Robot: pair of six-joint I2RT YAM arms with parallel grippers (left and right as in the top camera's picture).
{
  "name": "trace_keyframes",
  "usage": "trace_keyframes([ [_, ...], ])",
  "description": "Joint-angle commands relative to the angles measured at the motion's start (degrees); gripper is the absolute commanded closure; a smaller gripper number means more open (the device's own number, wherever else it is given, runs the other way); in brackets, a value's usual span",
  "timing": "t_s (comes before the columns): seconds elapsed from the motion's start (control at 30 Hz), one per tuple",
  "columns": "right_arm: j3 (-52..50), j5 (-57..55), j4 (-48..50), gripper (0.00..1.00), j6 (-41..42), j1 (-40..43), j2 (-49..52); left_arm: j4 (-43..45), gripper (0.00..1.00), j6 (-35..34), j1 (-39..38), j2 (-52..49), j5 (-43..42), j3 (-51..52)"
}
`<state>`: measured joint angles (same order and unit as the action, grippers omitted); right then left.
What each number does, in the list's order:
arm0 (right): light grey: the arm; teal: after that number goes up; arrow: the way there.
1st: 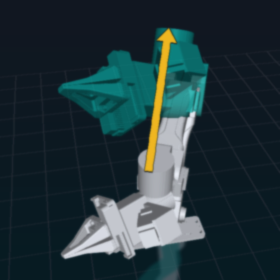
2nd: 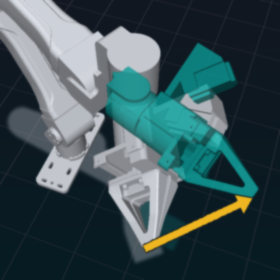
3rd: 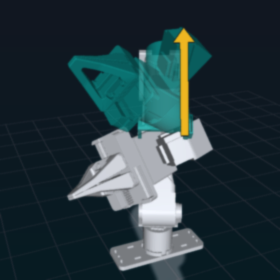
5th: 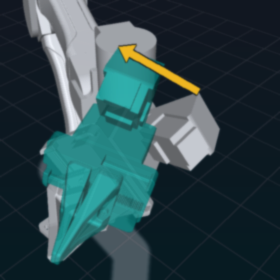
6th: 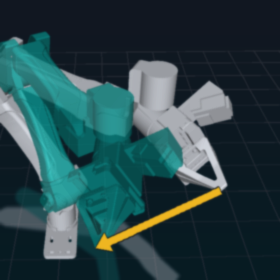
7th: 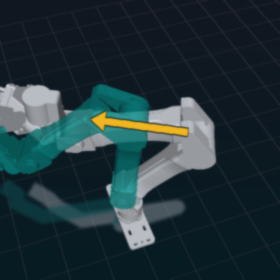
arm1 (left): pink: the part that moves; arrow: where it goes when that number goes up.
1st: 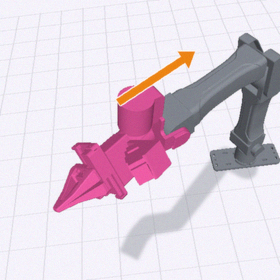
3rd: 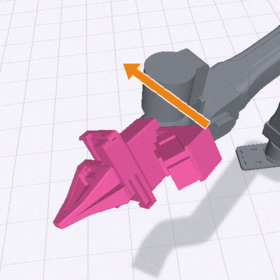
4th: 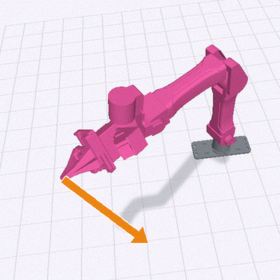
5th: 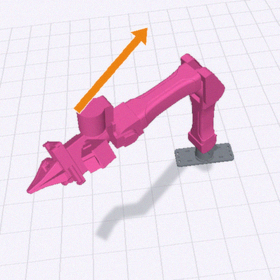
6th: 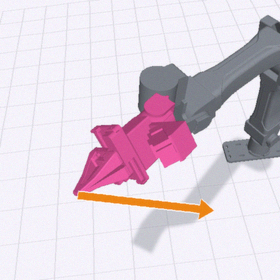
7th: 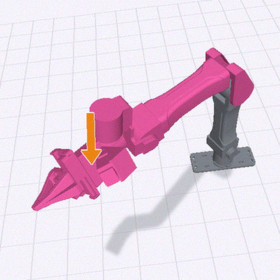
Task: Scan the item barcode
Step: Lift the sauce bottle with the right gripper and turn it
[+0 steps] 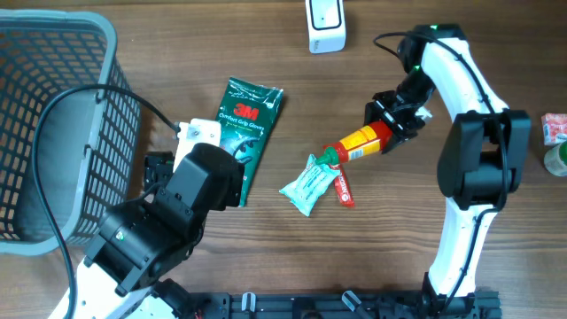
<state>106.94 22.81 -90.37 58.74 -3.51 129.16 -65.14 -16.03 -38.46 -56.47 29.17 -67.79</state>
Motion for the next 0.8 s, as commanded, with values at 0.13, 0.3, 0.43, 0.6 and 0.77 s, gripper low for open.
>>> trace_keyframes([
  [0.13, 1.2, 10.3, -1.9, 0.52, -0.6, 0.9, -2.2, 0.1, 0.0, -0.9, 0.1, 0.0, -0.2, -0.2],
  [0.3, 1.0, 10.3, -1.9, 0.53, -0.7, 0.9, -2.2, 0.1, 0.0, -1.0, 0.1, 0.0, -0.2, -0.2],
  [0.43, 1.0, 10.3, -1.9, 0.54, -0.7, 0.9, -2.2, 0.1, 0.0, -1.0, 0.1, 0.0, -0.2, -0.2],
  [0.6, 1.0, 10.3, -1.9, 0.54, -0.7, 0.9, -2.2, 0.1, 0.0, -1.0, 0.1, 0.0, -0.2, -0.2],
  [0.77, 1.0, 9.8, -1.9, 0.54, 0.0, 0.9, -2.2, 0.1, 0.0, -1.0, 0.1, 0.0, -0.2, -0.2],
])
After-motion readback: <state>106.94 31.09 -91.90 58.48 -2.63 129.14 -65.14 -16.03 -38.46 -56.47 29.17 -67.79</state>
